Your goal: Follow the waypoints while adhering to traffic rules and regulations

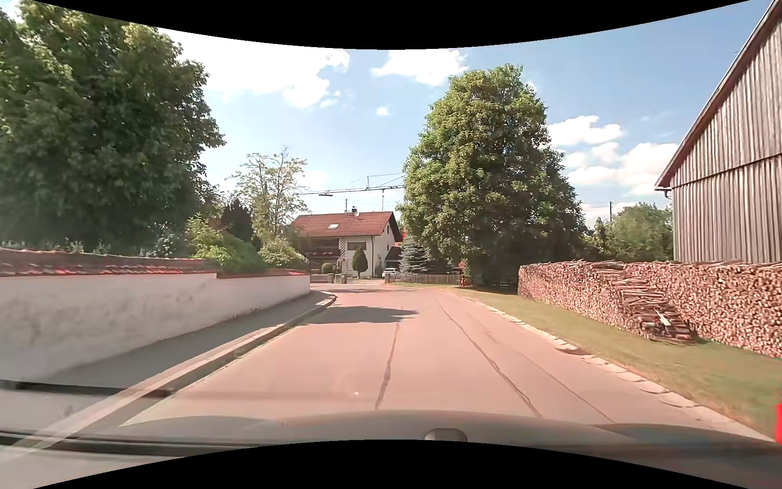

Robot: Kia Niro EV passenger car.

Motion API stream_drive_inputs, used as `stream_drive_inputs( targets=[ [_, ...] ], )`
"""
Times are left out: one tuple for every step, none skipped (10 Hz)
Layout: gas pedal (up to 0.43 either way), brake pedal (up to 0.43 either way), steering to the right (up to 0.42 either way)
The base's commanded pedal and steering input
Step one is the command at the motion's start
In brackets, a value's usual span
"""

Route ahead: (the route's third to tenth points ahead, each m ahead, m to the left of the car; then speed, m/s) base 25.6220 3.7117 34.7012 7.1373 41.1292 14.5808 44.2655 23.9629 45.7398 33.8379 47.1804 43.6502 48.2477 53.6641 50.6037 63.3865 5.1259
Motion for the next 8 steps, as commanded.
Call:
stream_drive_inputs(
  targets=[
    [0.118,0.0,0.032],
    [0.118,0.0,0.032],
    [0.118,0.0,0.032],
    [0.118,0.0,0.032],
    [0.118,0.0,0.032],
    [0.118,0.0,0.032],
    [0.118,0.0,0.032],
    [0.118,0.0,0.032]
  ],
)
